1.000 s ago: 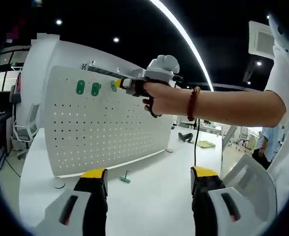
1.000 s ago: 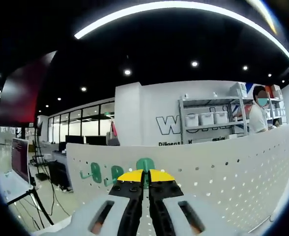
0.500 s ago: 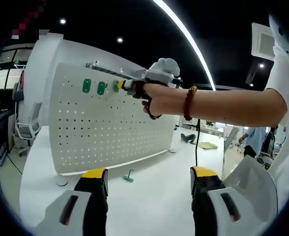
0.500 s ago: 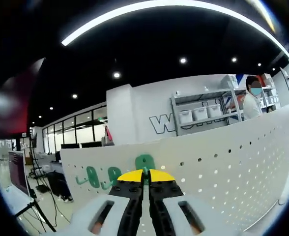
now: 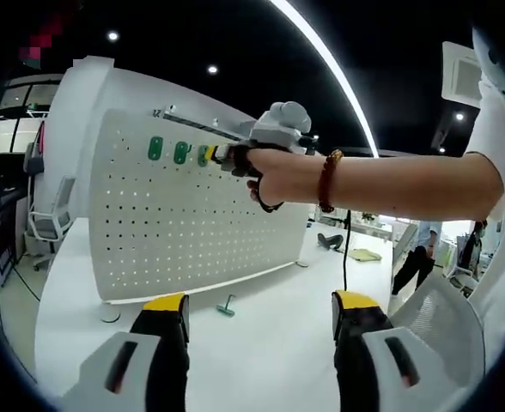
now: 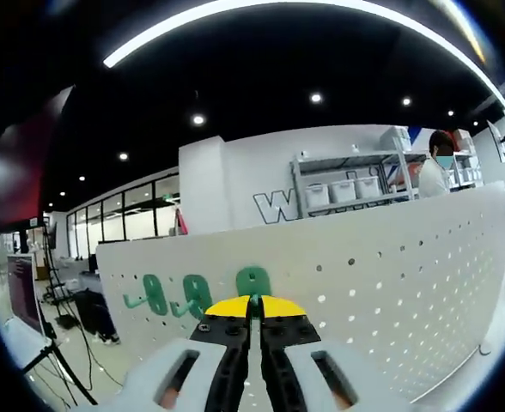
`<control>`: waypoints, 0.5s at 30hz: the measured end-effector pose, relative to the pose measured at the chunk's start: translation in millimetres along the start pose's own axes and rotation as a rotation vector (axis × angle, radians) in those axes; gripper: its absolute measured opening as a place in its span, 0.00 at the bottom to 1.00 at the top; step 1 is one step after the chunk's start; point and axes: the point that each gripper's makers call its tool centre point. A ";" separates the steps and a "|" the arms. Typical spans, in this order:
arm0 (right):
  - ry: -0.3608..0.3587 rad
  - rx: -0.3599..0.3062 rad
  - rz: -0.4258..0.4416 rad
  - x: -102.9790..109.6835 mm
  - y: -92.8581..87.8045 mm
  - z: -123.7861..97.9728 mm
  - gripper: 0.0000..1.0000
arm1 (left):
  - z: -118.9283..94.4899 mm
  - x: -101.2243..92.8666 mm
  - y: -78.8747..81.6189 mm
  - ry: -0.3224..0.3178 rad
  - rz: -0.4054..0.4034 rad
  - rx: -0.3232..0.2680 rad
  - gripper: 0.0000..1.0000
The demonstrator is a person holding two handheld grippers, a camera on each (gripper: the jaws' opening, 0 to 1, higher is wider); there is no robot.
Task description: Insert the hook assembly into the mounting plate slot until the hook locks in place.
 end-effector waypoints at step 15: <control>0.055 0.036 -0.128 5.0 1.3 0.4 0.03 | 5.6 -2.9 -0.2 -0.008 -0.001 0.005 0.69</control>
Point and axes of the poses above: the point that each gripper's makers call its tool centre point, and the gripper's own axes: z roughly forward along the fingers, x roughly to its left, y roughly out of its top, and after that the axes turned 10 degrees about -y, right-handed
